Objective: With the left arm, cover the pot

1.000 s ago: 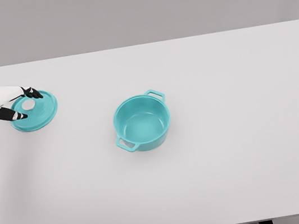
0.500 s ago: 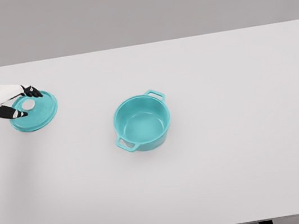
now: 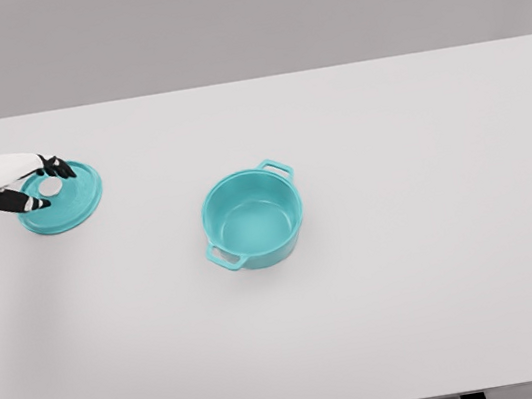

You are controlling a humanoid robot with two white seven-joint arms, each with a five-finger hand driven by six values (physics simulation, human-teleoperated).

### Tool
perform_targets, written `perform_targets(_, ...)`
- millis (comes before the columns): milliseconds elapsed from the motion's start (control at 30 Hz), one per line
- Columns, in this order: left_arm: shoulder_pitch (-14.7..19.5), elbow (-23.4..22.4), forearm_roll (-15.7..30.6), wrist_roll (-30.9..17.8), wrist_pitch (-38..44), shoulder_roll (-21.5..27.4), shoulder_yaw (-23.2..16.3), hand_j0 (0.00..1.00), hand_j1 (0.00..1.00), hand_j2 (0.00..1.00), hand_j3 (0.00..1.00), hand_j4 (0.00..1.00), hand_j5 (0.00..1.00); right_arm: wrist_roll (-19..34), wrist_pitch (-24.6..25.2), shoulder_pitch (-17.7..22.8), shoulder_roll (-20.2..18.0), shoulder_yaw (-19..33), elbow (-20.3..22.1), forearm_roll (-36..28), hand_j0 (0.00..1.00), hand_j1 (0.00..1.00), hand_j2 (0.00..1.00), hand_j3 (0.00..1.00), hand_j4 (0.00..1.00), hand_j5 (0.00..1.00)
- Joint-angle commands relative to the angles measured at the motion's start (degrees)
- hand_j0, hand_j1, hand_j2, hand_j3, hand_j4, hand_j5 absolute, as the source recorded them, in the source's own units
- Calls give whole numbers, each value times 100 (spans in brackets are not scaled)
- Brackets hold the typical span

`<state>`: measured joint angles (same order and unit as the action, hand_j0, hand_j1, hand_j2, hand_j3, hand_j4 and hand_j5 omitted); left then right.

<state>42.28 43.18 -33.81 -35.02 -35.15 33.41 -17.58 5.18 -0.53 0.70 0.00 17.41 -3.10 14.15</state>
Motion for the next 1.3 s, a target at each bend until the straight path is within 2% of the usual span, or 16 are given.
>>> perform_targets(0, 0, -20, -12, 2, 15, -28, 9, 67, 67, 67, 67, 67, 67, 1, 0, 0, 0, 0, 3, 0, 100, 100, 100, 100, 100, 100)
perform_targets(333, 35, -116, -29, 2, 15, -36, 9, 67, 67, 67, 67, 67, 67, 1, 0, 0, 0, 0, -6, 0, 100, 100, 100, 100, 100, 100)
perform_targets(700, 35, -116, -29, 2, 15, -36, 9, 56, 56, 56, 56, 56, 56, 1, 0, 0, 0, 0, 3, 0, 100, 100, 100, 100, 100, 100)
perform_targets(967, 26, -90, -20, 2, 15, -19, 35, 52, 52, 52, 52, 52, 52, 1, 0, 0, 0, 0, -6, 0, 100, 100, 100, 100, 100, 100)
perform_targets(1133, 18, 6, 15, 2, 15, 25, 18, 52, 52, 52, 52, 52, 52, 1, 0, 0, 0, 0, -6, 0, 100, 100, 100, 100, 100, 100)
perform_targets(1267, -35, 569, 59, 2, 15, 43, 18, 52, 52, 52, 52, 52, 52, 1, 0, 0, 0, 0, -6, 0, 100, 100, 100, 100, 100, 100)
